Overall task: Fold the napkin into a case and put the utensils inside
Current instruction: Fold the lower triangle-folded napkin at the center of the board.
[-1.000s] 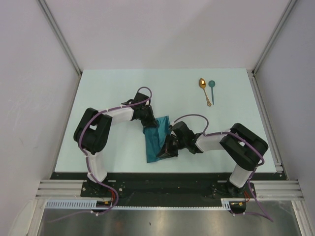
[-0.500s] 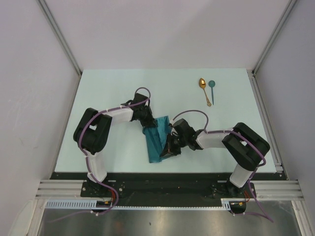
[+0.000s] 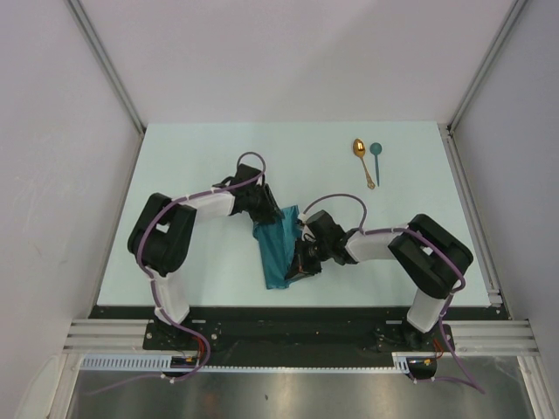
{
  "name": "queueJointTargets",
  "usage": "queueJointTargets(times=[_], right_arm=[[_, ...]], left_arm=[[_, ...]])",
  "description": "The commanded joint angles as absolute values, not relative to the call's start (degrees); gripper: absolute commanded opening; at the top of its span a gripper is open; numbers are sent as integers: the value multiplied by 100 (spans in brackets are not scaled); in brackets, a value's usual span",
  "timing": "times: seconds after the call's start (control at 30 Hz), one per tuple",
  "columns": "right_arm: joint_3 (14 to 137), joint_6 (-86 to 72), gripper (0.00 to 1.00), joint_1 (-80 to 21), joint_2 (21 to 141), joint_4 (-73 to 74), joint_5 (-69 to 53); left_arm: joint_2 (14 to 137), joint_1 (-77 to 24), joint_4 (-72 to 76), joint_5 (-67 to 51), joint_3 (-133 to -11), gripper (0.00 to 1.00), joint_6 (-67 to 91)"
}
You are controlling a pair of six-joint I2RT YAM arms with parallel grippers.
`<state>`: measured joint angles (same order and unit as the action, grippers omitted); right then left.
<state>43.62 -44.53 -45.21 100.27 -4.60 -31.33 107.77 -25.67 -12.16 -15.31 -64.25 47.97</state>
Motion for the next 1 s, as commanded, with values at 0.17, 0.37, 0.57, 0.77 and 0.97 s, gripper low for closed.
queueJointTargets(times=[0.17, 0.37, 0.57, 0.77, 0.97], right_arm=[[4456, -4166, 0, -4412, 10108, -606, -3199], [4588, -3999, 0, -4395, 9976, -510, -3085], [4693, -3911, 0, -4359, 9941, -430, -3050], [4632, -4008, 0, -4359, 9835, -571, -3032], [4588, -4008, 0, -4351, 9721, -606, -2997]], left_arm=[[9633, -2417, -1318, -1696, -6302, 41, 4263], [10071, -2391, -1731, -1871, -6644, 17, 3815], [10652, -2557, -2179, -1777, -7154, 4, 3735], [10793, -2566, -2277, -1284, -7225, 0, 3981], [10968, -2566, -2057, -1195, -7408, 0, 4131]])
